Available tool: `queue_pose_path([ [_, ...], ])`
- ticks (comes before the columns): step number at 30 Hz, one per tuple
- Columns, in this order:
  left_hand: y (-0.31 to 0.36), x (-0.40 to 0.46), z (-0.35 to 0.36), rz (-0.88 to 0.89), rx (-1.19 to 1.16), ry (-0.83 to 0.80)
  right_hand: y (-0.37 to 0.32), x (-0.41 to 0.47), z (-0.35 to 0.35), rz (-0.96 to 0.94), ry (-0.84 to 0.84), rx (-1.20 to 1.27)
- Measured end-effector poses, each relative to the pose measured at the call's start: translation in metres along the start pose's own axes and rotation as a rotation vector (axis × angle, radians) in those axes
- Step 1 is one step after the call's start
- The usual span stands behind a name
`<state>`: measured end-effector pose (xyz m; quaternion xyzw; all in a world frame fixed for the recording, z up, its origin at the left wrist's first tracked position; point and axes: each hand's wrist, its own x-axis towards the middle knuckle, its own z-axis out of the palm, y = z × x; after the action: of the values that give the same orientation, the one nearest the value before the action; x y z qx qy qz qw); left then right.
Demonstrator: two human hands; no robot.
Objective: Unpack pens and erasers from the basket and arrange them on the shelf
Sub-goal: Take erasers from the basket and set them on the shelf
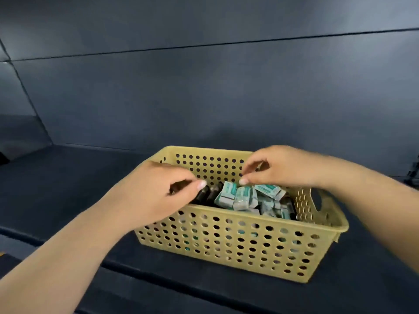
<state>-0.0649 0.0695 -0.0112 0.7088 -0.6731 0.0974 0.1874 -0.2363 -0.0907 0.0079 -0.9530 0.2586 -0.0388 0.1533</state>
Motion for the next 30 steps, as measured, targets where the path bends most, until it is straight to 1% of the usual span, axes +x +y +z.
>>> queue_pose_path([
  [2,-0.012,0.010,-0.004,0.085,-0.076,0.042,-0.002,0.016,0.000,0.042,-0.094,-0.008],
  [3,-0.016,0.015,-0.007,0.107,-0.104,0.030,-0.002,0.023,0.001,0.070,-0.140,-0.019],
  [4,-0.019,0.019,-0.009,0.111,-0.122,-0.013,-0.004,0.028,0.001,0.095,-0.184,-0.047],
  [6,-0.033,0.027,-0.009,0.108,-0.091,-0.170,-0.006,0.038,0.004,0.162,-0.269,-0.104],
  [7,-0.040,0.032,-0.009,0.139,-0.075,-0.218,-0.007,0.042,0.006,0.183,-0.307,-0.113],
  [9,-0.050,0.041,-0.010,0.203,-0.107,-0.266,-0.007,0.048,0.011,0.216,-0.377,-0.106],
  [12,-0.060,0.058,-0.007,0.211,-0.249,-0.326,-0.012,0.054,0.021,0.334,-0.490,-0.087],
  [13,-0.062,0.064,-0.005,0.204,-0.285,-0.321,-0.012,0.055,0.026,0.359,-0.485,-0.063],
  [16,-0.064,0.072,0.003,0.199,-0.369,-0.289,-0.018,0.058,0.033,0.430,-0.400,-0.048],
  [18,-0.064,0.075,0.009,0.214,-0.375,-0.313,-0.019,0.059,0.035,0.481,-0.356,-0.023],
  [21,-0.068,0.075,0.012,0.175,-0.360,-0.307,-0.021,0.058,0.035,0.518,-0.352,0.079],
  [23,-0.072,0.078,0.013,0.151,-0.408,-0.303,-0.022,0.057,0.032,0.547,-0.330,0.176],
  [26,-0.068,0.079,0.011,0.101,-0.576,-0.313,-0.025,0.052,0.027,0.570,-0.222,0.265],
  [30,-0.058,0.090,0.004,-0.005,-0.871,-0.314,-0.029,0.046,0.017,0.536,-0.081,0.252],
])
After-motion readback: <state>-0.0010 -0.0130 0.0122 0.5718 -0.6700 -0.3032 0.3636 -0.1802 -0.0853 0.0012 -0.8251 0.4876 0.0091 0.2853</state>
